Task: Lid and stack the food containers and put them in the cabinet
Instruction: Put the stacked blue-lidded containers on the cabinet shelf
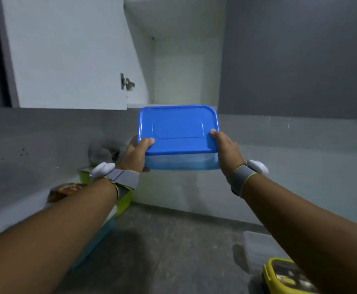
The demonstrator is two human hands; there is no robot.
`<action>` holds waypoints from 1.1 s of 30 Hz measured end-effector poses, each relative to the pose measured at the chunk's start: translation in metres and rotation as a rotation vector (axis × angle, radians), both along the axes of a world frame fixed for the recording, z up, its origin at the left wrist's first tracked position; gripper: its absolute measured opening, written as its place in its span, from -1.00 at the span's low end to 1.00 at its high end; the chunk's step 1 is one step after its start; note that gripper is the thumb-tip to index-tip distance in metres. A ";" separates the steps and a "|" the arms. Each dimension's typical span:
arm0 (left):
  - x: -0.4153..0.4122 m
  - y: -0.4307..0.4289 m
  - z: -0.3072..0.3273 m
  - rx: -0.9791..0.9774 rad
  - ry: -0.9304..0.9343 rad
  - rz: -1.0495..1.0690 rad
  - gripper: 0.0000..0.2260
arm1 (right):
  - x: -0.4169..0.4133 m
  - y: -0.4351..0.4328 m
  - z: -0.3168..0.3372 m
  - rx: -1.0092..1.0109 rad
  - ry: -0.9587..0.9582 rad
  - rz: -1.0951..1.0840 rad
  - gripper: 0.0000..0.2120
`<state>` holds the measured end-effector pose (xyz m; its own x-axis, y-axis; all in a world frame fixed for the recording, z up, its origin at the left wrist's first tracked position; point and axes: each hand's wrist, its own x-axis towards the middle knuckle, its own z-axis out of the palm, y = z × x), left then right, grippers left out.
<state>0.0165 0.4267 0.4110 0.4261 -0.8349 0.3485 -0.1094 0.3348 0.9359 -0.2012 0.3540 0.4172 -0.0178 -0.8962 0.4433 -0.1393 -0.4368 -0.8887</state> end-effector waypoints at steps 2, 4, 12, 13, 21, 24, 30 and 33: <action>0.005 0.001 0.029 -0.042 0.008 0.015 -0.50 | 0.006 0.001 0.033 -0.024 -0.049 0.007 -0.50; 0.009 -0.005 0.057 -0.096 -0.007 0.021 -0.52 | 0.009 -0.004 0.065 -0.061 -0.057 0.035 -0.49; 0.022 -0.049 0.161 -0.194 -0.189 0.048 -0.69 | 0.017 -0.046 0.165 -0.156 -0.039 0.163 -0.35; 0.023 -0.059 0.172 -0.188 -0.206 0.061 -0.67 | 0.018 -0.056 0.176 -0.153 -0.022 0.166 -0.34; 0.033 -0.150 0.238 -0.078 -0.206 0.154 -0.51 | 0.041 -0.149 0.236 -0.127 0.007 0.107 0.30; 0.044 -0.195 0.253 -0.016 -0.180 0.201 -0.50 | 0.056 -0.192 0.248 -0.131 0.116 0.144 0.47; 0.065 -0.239 0.263 0.239 -0.196 0.224 -0.32 | 0.081 -0.217 0.244 -0.094 0.303 0.179 0.16; 0.074 -0.258 0.264 0.345 -0.215 0.197 -0.27 | 0.088 -0.233 0.245 -0.078 0.395 0.149 -0.15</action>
